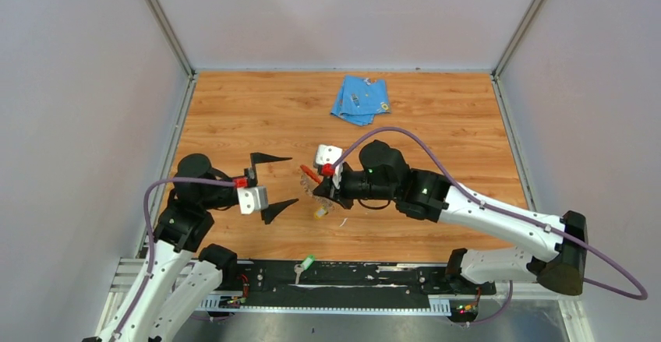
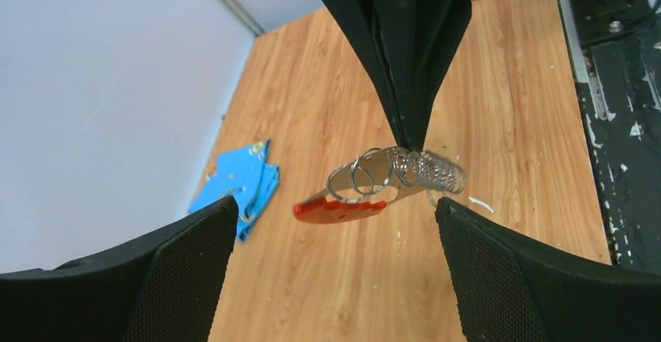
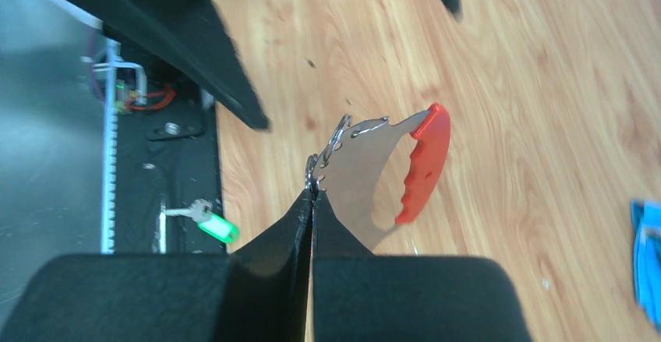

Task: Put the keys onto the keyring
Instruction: Adjust the keyring, then place the keyring at the center of the board.

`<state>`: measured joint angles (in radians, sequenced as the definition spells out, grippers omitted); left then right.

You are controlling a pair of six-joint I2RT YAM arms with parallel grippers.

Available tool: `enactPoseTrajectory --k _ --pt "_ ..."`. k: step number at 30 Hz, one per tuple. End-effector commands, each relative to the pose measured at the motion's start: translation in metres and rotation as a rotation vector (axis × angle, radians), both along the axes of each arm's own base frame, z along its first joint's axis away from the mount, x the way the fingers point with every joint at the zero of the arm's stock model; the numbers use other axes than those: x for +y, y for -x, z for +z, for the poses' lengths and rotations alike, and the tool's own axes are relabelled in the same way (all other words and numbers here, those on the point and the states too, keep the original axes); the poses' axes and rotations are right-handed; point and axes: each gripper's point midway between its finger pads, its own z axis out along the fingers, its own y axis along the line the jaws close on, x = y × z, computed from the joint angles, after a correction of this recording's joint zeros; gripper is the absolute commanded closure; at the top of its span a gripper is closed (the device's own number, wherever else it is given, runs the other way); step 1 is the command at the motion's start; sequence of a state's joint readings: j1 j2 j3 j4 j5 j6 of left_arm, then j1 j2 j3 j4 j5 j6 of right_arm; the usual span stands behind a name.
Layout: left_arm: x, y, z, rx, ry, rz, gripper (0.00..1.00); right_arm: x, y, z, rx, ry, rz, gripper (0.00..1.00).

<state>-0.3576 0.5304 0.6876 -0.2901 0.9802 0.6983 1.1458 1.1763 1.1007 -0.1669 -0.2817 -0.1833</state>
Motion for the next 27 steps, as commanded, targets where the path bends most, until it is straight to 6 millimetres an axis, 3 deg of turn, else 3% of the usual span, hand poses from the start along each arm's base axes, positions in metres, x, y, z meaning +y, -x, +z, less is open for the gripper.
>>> enactPoseTrajectory --k 1,7,11,14,17,19,21,24,25,27 --pt "0.004 -0.02 -0.007 0.195 -0.012 0.121 0.0 -0.021 -0.042 -0.047 0.122 0.05 -0.195 0.99" --pt "0.019 -0.058 -0.016 0.426 0.003 0.357 0.0 -0.053 -0.097 -0.118 0.184 0.172 -0.463 1.0" --pt "0.057 -0.092 -0.045 0.608 -0.04 0.593 0.0 -0.07 -0.133 -0.159 0.196 0.275 -0.602 1.0" --pt "0.089 -0.099 -0.08 0.695 -0.145 0.73 0.0 -0.07 -0.144 -0.177 0.235 0.323 -0.613 0.97" --pt "0.119 -0.101 -0.102 0.757 -0.191 0.861 0.0 -0.067 -0.146 -0.166 0.24 0.315 -0.615 0.84" --pt "0.13 -0.1 -0.11 0.784 -0.182 0.9 0.0 -0.072 -0.148 -0.153 0.236 0.288 -0.65 0.68" --pt "0.14 -0.102 -0.113 0.782 -0.163 0.931 0.0 -0.089 -0.152 -0.142 0.212 0.261 -0.734 0.47" --pt "0.159 -0.112 -0.114 0.788 -0.059 1.02 0.0 -0.127 -0.153 -0.133 0.222 0.208 -0.887 0.06" --pt "0.163 -0.117 -0.116 0.784 -0.019 1.038 0.0 -0.142 -0.153 -0.132 0.229 0.19 -0.946 0.01" --pt "0.168 -0.124 -0.123 0.767 0.041 1.067 0.0 -0.176 -0.153 -0.135 0.227 0.172 -1.062 0.0"
